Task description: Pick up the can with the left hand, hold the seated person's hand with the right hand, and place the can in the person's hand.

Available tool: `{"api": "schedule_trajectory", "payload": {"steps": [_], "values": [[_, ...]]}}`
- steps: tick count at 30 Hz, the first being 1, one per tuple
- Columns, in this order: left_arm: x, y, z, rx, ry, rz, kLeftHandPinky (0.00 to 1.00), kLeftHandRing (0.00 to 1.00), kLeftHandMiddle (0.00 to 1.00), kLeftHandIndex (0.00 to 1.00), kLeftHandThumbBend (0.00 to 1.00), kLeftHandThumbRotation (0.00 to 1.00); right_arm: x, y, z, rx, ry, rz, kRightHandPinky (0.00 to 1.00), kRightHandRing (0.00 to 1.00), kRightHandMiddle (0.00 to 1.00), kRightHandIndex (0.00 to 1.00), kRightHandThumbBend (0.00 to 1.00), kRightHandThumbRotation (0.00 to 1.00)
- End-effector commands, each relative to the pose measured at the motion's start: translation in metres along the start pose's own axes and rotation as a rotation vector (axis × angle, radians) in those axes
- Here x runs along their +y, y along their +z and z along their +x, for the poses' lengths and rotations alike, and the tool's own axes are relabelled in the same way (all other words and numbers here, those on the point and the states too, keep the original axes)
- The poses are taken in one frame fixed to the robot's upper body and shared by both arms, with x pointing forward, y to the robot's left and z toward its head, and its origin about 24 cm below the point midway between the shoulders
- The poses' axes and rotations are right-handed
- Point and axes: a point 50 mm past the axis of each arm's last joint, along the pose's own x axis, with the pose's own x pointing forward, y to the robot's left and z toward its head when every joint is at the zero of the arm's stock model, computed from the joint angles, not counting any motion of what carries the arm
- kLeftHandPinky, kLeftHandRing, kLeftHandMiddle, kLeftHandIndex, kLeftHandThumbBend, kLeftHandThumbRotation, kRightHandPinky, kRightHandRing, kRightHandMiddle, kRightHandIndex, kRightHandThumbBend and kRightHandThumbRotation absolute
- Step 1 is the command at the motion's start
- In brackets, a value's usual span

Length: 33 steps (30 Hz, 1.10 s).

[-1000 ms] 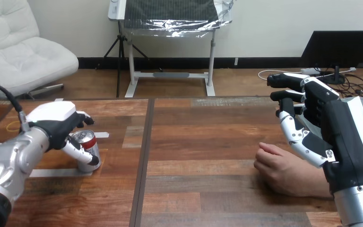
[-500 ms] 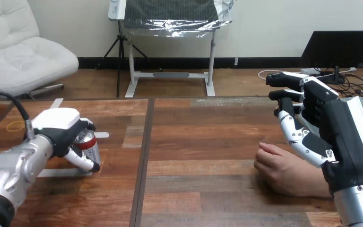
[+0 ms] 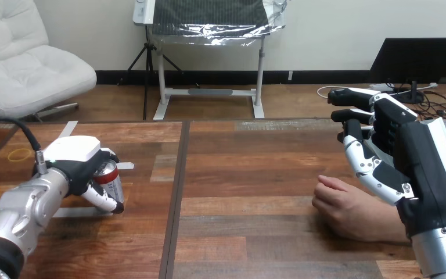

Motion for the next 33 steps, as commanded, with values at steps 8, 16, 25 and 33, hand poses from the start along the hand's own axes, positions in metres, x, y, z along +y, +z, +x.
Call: {"api": "schedule_trajectory", "payload": {"steps": [8,16,25,33], "values": [[0.0316,0.0101,0.0070,-0.027,0.142,-0.048,0.66,0.76,0.80,0.80,0.75,0.25,-0.0072,0.0220,0.0120,-0.116,-0.010,-0.036,0.58,0.70,0.74,0.69,0.04,0.00],[0.0307,0.0093,0.0058,-0.043,0.154,-0.105,0.58,0.67,0.74,0.74,0.73,0.14,-0.0077,0.0224,0.0110,-0.116,-0.008,-0.045,0.57,0.69,0.73,0.68,0.04,0.00],[0.0296,0.0066,0.0052,-0.046,0.151,-0.155,0.53,0.60,0.66,0.67,0.70,0.02,-0.0074,0.0221,0.0111,-0.116,-0.003,-0.036,0.57,0.69,0.73,0.68,0.04,0.00],[0.0287,0.0049,0.0044,-0.046,0.164,-0.174,0.49,0.54,0.60,0.61,0.70,0.00,-0.0071,0.0228,0.0115,-0.119,0.005,-0.051,0.56,0.69,0.73,0.68,0.03,0.00]]}}
